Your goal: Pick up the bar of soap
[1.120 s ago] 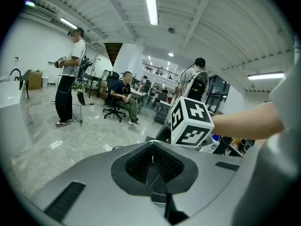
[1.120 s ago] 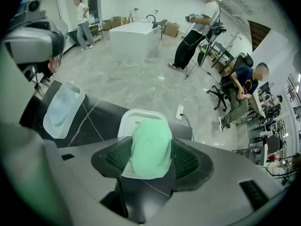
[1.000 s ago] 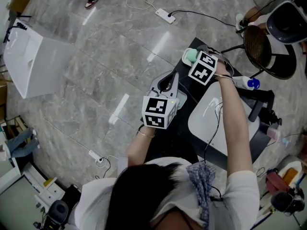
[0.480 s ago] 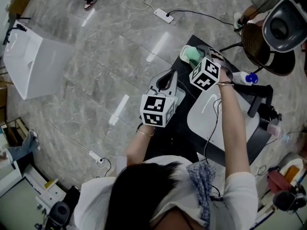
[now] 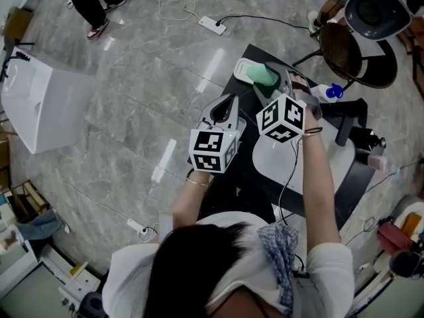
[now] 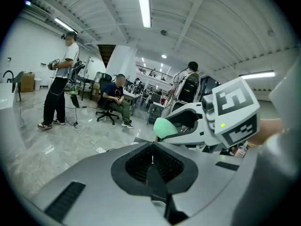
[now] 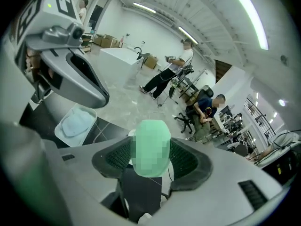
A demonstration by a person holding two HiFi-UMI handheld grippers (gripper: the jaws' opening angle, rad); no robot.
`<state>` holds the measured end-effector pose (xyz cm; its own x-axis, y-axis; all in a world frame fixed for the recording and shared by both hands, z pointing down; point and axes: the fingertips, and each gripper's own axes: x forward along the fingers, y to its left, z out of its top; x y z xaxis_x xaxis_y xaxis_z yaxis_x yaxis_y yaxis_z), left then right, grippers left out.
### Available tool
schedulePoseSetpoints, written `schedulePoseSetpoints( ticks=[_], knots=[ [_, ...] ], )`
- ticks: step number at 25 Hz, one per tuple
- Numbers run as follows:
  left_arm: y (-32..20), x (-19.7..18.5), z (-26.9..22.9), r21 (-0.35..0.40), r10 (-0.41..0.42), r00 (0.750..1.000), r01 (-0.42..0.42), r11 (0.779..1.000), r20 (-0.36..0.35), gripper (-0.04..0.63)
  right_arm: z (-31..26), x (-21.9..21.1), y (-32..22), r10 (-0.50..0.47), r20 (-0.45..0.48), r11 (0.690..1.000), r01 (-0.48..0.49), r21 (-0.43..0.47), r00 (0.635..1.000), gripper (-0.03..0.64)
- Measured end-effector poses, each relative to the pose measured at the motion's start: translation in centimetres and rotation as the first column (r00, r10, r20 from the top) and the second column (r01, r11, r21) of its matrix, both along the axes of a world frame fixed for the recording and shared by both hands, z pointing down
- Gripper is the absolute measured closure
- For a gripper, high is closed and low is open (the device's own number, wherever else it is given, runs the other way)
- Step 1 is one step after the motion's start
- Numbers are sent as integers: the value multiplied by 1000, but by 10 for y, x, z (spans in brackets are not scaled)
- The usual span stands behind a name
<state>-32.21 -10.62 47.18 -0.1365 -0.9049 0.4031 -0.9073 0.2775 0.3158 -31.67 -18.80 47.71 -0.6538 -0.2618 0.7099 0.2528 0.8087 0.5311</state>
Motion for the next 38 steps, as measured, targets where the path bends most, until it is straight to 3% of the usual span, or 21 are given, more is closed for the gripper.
schedulePoseSetpoints(
  ticks=[8,15,21,31,35,38],
  knots=[
    [-13,49,-20,28,117,992,-118,993,38,584,-50,68,12,98,131,993,-106,57,987,359],
    [-29,140,-36,54,281,958,-284,957,55,584,-72,172,6,267,150,956,-281,80,952,359],
    [-42,251,-41,65,488,870,-492,868,64,584,-80,285,4,454,148,880,-468,82,879,359],
    [-58,414,-49,83,691,718,-696,713,82,584,-70,466,-7,672,103,732,-679,60,734,359],
    [-61,459,-44,64,730,679,-734,676,78,584,-60,519,-9,724,82,684,-728,43,685,359],
    [-64,484,-38,45,745,663,-748,662,70,584,-49,551,-10,756,69,652,-758,22,651,359]
  ],
)
